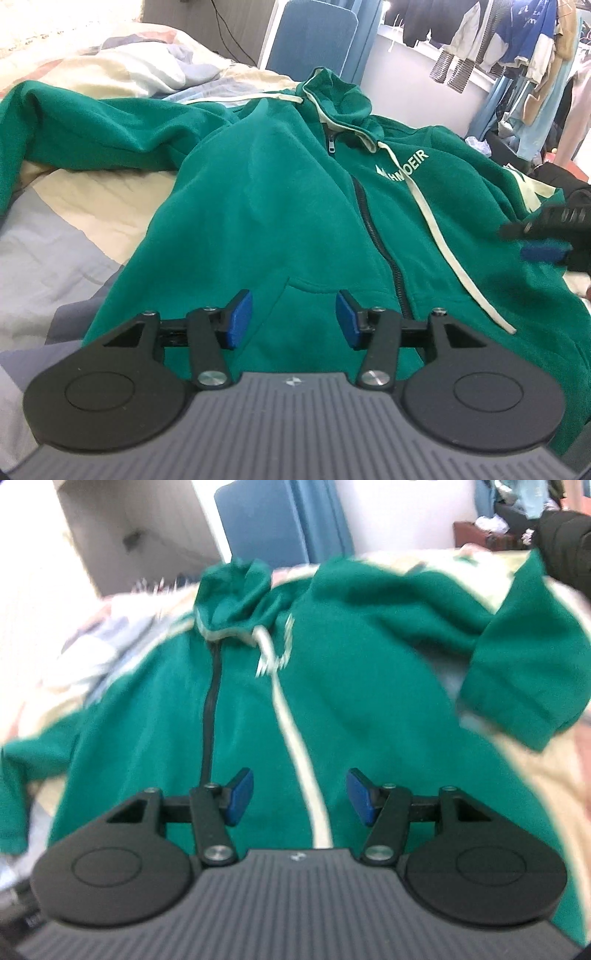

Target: Fold large clothes

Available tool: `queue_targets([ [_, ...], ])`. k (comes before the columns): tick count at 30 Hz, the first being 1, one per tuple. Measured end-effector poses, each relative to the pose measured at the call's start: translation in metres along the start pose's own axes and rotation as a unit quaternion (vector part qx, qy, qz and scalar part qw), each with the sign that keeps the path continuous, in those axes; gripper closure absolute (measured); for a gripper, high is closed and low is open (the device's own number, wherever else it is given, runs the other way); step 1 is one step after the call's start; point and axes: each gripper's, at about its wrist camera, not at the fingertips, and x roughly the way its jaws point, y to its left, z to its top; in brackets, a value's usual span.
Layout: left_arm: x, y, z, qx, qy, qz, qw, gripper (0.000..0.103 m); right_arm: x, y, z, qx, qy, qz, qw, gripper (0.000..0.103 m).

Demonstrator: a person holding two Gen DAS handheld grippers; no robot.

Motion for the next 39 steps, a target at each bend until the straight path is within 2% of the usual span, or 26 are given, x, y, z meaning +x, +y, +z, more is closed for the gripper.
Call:
queue_targets([
  [7, -0.007, 0.0, -0.002, -0.002, -0.004, -0.009, 0.9999, 0.047, -0.017, -0.048, 0.052, 0.0, -0.043, -0.044, 0.998, 0.045],
  [12, -0.004, -0.005, -0.003, 0.003, 0.002, -0.018, 0.9998, 0.047, -0.018, -0.095, 0.073, 0.019, -0.063, -0.066, 0.996, 0.044],
  [14, -0.003, -0.007, -0.004, 0.005, 0.003, -0.018, 0.9998, 0.047, -0.015, -0.112, 0.076, 0.034, -0.065, -0.065, 0.995, 0.034],
  [15, -0.003, -0.008, -0.004, 0.006, 0.004, -0.019, 0.9998, 0.047, -0.014, -0.12, 0.076, 0.041, -0.068, -0.069, 0.994, 0.026],
  [20, 0.005, -0.011, -0.004, 0.007, 0.012, -0.02, 0.9997, 0.047, -0.002, -0.146, 0.074, 0.052, -0.064, -0.063, 0.995, 0.025],
  [26, 0.008, -0.012, 0.002, 0.018, 0.012, -0.007, 0.9997, 0.047, 0.009, -0.173, 0.071, 0.069, -0.079, -0.044, 0.994, 0.019],
  [28, 0.007, -0.011, 0.003, 0.013, 0.01, -0.006, 0.9998, 0.047, 0.011, -0.181, 0.071, 0.076, -0.089, -0.05, 0.992, 0.012],
  [34, 0.004, -0.004, 0.006, -0.005, 0.004, -0.005, 1.0, 0.046, 0.009, -0.191, 0.071, 0.062, -0.116, -0.029, 0.991, 0.012],
  [38, 0.004, -0.001, 0.008, -0.025, -0.001, -0.011, 0.9996, 0.046, 0.009, -0.201, 0.067, 0.07, -0.125, 0.003, 0.99, 0.014],
  [39, 0.005, 0.0, 0.009, -0.029, -0.003, -0.011, 0.9995, 0.046, 0.012, -0.202, 0.066, 0.071, -0.116, 0.001, 0.991, 0.023],
])
